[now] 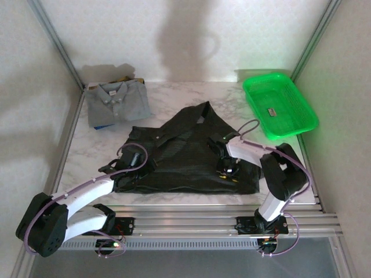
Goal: Fold and stack the long sleeve shirts
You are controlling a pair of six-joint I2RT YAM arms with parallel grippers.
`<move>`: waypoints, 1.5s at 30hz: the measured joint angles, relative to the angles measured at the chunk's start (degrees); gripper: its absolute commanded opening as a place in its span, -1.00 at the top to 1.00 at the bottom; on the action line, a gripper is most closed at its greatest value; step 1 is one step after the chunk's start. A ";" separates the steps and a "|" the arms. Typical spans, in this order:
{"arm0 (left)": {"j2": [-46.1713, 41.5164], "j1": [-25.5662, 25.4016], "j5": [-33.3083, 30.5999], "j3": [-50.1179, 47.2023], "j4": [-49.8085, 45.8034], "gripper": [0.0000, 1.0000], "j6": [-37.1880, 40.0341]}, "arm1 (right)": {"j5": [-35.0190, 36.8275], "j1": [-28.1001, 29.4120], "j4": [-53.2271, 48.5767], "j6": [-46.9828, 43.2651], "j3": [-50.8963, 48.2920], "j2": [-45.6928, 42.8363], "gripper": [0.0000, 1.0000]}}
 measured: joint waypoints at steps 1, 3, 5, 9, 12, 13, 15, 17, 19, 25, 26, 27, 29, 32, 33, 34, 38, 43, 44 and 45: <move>-0.17 -0.09 0.26 0.85 -2.21 -0.99 -0.63 | -0.07 0.07 -1.40 -0.04 0.00 -1.49 0.06; -0.04 -0.28 0.37 3.74 -7.30 -0.99 -1.16 | -0.15 -0.74 -3.96 -1.33 2.23 -3.72 -0.09; 1.46 -0.26 0.15 9.31 -11.89 -0.99 -1.11 | -0.31 -2.29 -5.75 -4.94 8.50 -4.00 -0.30; 10.12 1.51 0.28 24.74 -14.23 -0.99 1.09 | -1.51 -6.64 -4.63 -18.27 30.29 2.27 -0.45; 16.87 4.04 0.46 33.05 -13.62 -0.99 2.64 | -1.68 -9.60 -1.66 -30.01 46.86 11.45 -0.45; 18.12 4.94 0.68 34.25 -13.44 -0.99 2.82 | -1.62 -10.23 -1.38 -32.57 50.73 14.08 -0.45; 20.17 6.97 1.44 35.95 -13.22 -0.99 3.39 | -2.19 -11.63 -0.22 -38.99 60.13 22.01 -0.45; 21.51 8.63 1.70 36.98 -13.18 -0.99 4.24 | -2.78 -12.52 0.31 -43.54 66.79 29.00 -0.44; 22.82 10.19 2.12 38.05 -13.22 -0.99 5.18 | -3.21 -12.85 0.20 -46.62 72.00 35.21 -0.44; 25.77 12.24 2.97 38.88 -12.92 -0.99 7.80 | -4.48 -12.76 -1.05 -50.82 81.24 47.65 -0.46; 25.77 12.24 2.99 38.29 -12.68 -0.99 7.96 | -4.52 -12.76 -1.51 -51.01 82.40 48.63 -0.46; 25.77 12.28 3.02 37.66 -12.48 -0.99 7.96 | -4.72 -12.79 -1.90 -51.12 83.47 49.29 -0.46; 25.77 12.31 3.04 35.98 -11.89 -0.99 7.96 | -5.16 -12.79 -2.75 -50.84 85.74 49.83 -0.46; 25.77 12.48 3.04 33.55 -11.85 -0.99 7.93 | -6.36 -12.79 -3.93 -48.70 87.73 49.46 -0.44; 25.75 12.50 3.04 32.74 -11.85 -0.99 7.91 | -7.21 -12.79 -4.52 -47.41 87.65 48.94 -0.44; 25.75 12.50 3.02 32.20 -11.85 -0.99 7.91 | -8.04 -12.79 -4.90 -46.03 86.95 48.30 -0.43; 25.75 12.50 3.02 30.38 -10.60 -0.99 7.50 | -13.88 -12.76 -5.11 -38.69 77.92 42.27 -0.40; 25.77 12.50 3.04 29.35 -8.76 -0.99 7.10 | -21.57 -11.96 -3.06 -29.92 68.24 37.27 -0.35; 25.77 12.50 3.08 29.22 -8.39 -0.99 7.10 | -22.86 -11.54 -2.38 -28.37 67.21 37.29 -0.33; 25.77 12.50 3.19 29.20 -8.28 -0.99 7.10 | -23.93 -11.15 -1.75 -27.12 66.45 37.59 -0.32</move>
